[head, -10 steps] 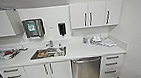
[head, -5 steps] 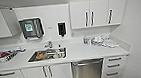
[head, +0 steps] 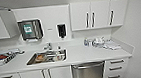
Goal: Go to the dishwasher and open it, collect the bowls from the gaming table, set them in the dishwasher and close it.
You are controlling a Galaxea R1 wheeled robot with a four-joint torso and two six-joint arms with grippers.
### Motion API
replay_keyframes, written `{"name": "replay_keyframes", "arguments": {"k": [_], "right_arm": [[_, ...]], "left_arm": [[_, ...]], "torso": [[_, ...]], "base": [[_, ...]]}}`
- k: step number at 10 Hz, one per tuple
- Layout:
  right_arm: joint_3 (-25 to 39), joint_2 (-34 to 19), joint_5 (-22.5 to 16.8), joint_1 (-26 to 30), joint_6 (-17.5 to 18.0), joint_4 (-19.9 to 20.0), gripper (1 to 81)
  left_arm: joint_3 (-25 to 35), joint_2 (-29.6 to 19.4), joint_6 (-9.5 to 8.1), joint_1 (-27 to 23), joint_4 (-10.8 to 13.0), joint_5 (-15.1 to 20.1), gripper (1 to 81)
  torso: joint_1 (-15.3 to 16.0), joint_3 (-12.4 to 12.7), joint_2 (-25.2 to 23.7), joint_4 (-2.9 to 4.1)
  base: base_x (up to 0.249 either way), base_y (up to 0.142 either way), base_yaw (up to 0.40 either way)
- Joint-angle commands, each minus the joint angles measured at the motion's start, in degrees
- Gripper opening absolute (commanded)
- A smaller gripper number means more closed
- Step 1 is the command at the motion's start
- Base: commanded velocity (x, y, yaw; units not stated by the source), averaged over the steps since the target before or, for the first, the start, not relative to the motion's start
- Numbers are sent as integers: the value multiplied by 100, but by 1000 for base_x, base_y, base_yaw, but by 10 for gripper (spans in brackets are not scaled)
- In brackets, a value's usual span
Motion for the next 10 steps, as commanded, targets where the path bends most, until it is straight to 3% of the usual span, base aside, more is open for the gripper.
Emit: {"name": "replay_keyframes", "arguments": {"k": [1,10], "right_arm": [[46,-122,-350,228,-8,-5,811],[37,-122,-350,228,9,4,811]], "left_arm": [[31,-65,-20,-274,-20,298,811],[31,-65,-11,-274,-20,298,811]], "torso": [[1,0,0,0],[1,0,0,0]], "base": [[150,0,0],[153,0,0]]}}
